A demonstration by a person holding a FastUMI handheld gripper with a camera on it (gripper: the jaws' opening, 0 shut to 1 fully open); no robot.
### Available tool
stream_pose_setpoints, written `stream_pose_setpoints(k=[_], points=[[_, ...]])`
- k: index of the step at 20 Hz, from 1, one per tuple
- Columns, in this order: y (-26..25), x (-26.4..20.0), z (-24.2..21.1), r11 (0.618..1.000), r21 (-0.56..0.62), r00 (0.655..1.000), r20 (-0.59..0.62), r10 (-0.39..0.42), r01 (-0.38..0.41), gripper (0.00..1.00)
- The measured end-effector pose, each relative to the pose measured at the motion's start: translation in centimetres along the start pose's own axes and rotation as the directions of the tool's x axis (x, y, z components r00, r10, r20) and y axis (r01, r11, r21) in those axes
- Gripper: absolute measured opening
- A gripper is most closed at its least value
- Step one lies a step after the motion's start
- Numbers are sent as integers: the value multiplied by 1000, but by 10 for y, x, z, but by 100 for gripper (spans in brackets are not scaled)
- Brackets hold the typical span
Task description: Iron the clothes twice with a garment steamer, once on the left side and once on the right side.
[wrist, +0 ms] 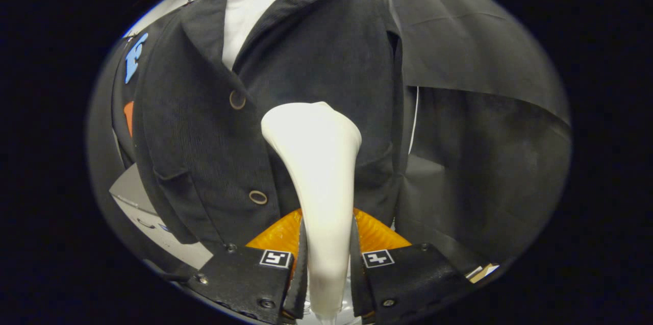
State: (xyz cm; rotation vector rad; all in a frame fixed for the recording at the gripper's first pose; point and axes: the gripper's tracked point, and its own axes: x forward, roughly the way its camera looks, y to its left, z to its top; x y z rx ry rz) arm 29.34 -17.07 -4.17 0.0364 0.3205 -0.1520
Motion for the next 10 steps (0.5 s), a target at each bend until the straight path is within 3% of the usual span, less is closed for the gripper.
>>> stream_pose_setpoints(k=[10], points=[[9,10,-62,998,-57,997,-69,24,-28,38]])
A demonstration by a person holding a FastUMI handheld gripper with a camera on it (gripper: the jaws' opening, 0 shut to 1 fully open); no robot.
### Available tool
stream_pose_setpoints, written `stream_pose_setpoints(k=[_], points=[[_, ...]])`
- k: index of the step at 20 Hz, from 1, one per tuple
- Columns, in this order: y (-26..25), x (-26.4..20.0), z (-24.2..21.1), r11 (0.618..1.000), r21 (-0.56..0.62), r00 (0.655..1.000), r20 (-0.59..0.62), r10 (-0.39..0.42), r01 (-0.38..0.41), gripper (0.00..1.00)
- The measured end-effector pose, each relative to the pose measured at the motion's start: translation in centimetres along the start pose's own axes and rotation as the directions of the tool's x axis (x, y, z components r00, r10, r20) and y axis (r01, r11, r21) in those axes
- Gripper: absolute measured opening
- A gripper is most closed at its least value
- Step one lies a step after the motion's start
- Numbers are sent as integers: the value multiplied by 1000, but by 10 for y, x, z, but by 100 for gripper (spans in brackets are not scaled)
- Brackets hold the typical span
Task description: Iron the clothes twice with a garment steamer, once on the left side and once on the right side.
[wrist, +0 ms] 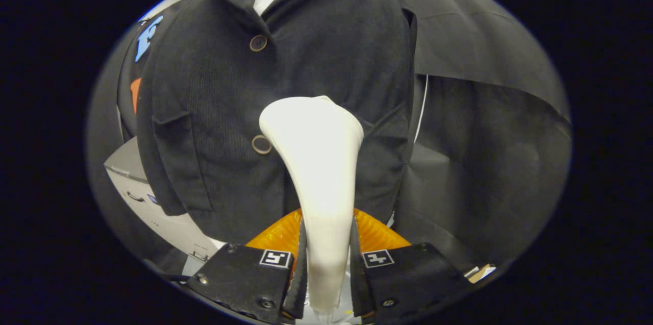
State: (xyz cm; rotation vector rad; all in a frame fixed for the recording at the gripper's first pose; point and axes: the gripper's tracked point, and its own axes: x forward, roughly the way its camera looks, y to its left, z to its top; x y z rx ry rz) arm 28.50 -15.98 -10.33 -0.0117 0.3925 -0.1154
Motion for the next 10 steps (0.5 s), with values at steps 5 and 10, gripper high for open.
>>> stream_pose_setpoints(k=[5,10], points=[[-2,6,-33,1000,-2,998,-61,7,-7,38],[-5,14,-59,1000,2,994,-109,21,-21,38]])
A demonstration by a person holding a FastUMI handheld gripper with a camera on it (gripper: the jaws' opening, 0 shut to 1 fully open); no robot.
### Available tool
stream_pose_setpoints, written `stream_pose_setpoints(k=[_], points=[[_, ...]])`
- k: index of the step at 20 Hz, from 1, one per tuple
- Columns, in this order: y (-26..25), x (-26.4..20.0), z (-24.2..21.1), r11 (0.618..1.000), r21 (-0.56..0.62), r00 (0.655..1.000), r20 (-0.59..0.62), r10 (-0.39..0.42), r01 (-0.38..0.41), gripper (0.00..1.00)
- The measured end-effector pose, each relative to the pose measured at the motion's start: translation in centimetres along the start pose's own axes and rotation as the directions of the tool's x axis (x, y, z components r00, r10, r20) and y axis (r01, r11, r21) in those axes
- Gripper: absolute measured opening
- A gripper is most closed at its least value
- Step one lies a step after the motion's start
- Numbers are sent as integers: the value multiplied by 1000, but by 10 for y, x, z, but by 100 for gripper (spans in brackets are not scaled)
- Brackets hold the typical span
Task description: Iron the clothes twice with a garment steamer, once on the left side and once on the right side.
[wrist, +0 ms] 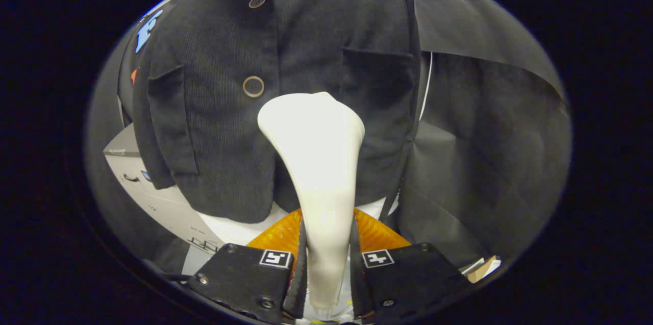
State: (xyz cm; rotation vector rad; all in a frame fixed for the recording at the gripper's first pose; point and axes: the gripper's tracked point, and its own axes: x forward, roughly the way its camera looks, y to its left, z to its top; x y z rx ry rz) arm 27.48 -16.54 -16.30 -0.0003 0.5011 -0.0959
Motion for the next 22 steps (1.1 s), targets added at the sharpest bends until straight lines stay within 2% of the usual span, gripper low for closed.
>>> stream_pose_setpoints(k=[5,12,18,22], points=[[-1,10,-26,1000,2,998,-58,28,-28,38],[5,15,-67,994,35,984,-140,108,-104,38],[1,-41,-64,994,49,991,-90,100,-96,37],[21,-103,-65,997,43,997,-33,64,-63,37]])
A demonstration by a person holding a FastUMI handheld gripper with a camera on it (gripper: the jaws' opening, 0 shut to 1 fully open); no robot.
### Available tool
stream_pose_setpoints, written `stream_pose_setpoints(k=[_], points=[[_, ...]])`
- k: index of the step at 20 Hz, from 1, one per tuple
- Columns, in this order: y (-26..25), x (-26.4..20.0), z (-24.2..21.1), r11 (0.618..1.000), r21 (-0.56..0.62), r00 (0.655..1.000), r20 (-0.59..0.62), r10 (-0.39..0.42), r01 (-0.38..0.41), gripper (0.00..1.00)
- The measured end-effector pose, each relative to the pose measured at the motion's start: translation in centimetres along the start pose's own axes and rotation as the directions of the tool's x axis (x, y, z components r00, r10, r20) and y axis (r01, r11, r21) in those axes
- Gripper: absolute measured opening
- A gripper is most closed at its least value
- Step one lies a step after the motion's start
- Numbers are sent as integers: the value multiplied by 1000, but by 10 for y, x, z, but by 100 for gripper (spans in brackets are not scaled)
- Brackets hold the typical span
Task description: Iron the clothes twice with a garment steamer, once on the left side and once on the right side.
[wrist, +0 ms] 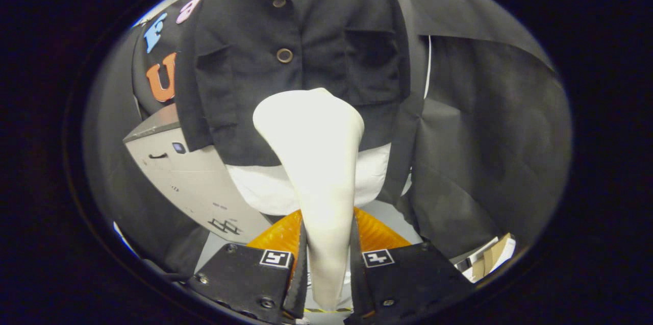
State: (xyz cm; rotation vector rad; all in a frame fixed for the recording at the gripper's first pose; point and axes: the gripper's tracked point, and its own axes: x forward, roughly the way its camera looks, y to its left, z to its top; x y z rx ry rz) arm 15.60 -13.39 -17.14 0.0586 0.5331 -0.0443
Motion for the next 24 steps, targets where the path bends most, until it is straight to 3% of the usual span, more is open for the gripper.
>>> stream_pose_setpoints(k=[4,11,24], points=[[51,-73,-13,1000,5,998,65,-21,20,37],[131,-186,-39,999,-28,988,154,28,-24,38],[169,-287,-71,993,-75,958,264,109,-92,38]])
